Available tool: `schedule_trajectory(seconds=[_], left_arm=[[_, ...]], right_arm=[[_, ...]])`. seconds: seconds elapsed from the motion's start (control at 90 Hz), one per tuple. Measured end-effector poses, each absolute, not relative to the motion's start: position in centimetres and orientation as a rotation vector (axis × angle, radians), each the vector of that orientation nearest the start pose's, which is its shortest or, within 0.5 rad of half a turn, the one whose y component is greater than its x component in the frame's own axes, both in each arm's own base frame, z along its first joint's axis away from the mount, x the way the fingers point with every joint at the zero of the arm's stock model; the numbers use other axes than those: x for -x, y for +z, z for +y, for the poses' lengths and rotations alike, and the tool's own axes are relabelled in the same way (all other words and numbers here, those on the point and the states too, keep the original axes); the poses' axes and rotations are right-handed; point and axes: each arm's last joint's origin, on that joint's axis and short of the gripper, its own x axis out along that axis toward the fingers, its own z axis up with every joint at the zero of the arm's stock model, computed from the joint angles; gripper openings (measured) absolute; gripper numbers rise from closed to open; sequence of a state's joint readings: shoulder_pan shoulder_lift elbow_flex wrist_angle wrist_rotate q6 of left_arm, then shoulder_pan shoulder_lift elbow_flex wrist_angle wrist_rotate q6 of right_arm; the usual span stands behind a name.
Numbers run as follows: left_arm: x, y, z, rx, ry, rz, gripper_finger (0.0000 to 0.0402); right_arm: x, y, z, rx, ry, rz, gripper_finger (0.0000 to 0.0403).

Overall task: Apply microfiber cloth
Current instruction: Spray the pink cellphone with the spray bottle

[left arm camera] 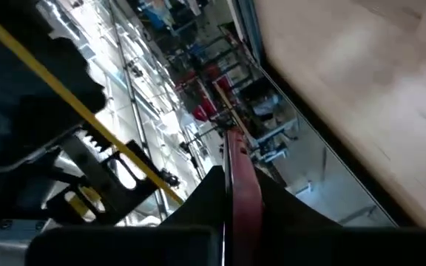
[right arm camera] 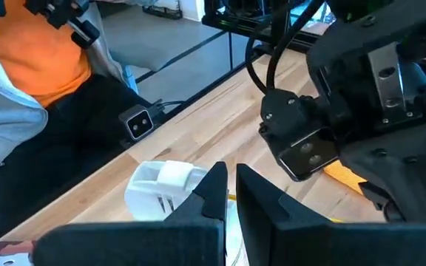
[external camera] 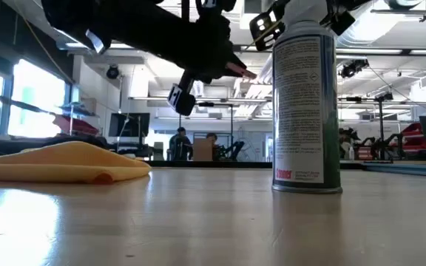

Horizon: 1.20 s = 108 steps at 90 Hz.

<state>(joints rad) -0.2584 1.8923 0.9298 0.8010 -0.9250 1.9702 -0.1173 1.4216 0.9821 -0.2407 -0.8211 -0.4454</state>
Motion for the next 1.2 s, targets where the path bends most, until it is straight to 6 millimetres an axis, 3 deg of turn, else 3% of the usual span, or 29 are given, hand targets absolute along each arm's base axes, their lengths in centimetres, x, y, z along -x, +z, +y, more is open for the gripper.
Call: schedule_trajectory(seconds=[0.211, 0.9, 1.2], left_arm=[[-36.73, 16.42, -7.87, -2.014, 0.202, 0.788, 0.0010], [-37.28, 16.34, -8.29, -1.915, 0.097, 0.529, 0.0010], [-37.72, 16.32, -7.39, -1.897, 0.013, 0.417, 0.0010]], right_arm=[[-29.61, 25.91, -1.36, 0.087, 0.790, 0.463, 0.0000], [-29.57, 25.86, -1.34, 0.084, 0.791, 0.469, 0.0000], [-29.44, 25.70, -1.33, 0.061, 0.790, 0.495, 0.0000]])
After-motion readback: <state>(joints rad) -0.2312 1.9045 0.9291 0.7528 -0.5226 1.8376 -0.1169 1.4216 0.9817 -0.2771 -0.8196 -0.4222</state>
